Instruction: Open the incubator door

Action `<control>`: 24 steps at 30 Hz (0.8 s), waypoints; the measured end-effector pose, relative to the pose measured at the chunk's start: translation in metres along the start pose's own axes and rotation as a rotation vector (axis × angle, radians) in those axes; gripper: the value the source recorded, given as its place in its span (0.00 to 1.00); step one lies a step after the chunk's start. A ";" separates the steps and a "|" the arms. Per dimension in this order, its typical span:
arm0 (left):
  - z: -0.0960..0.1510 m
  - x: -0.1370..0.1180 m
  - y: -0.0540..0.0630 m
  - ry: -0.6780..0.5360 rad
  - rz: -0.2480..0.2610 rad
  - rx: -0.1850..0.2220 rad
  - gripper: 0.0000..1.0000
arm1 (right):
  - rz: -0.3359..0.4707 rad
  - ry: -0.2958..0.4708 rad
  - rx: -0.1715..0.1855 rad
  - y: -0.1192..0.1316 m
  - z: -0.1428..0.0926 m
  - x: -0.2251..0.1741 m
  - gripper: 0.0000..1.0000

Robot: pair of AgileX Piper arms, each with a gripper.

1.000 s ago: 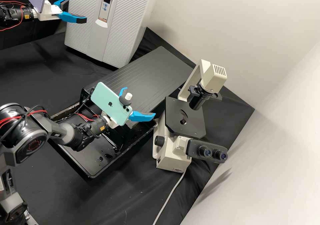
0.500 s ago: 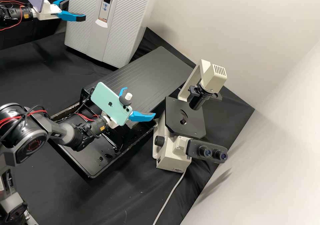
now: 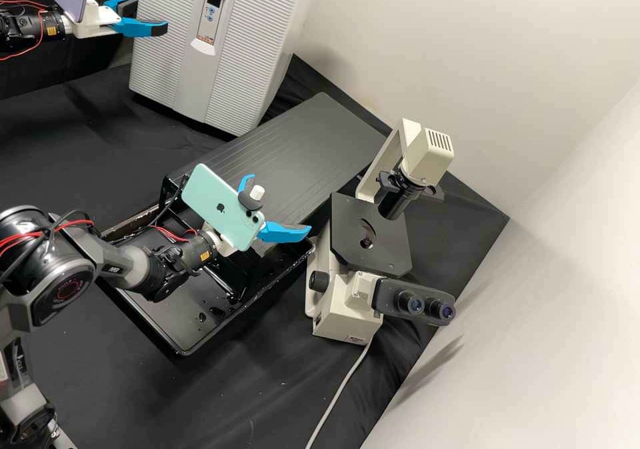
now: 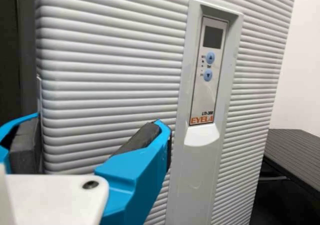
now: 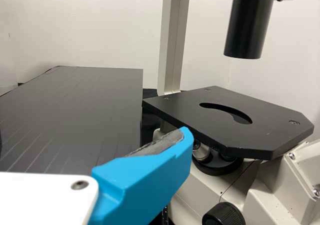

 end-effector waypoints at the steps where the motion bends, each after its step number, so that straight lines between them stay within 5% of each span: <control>1: 0.000 0.000 0.000 0.003 -0.001 -0.002 0.00 | 0.000 0.000 0.000 0.000 0.000 0.000 1.00; 24: -0.003 0.000 0.000 0.031 0.006 -0.029 0.00 | 0.000 0.000 0.000 0.000 0.000 0.000 1.00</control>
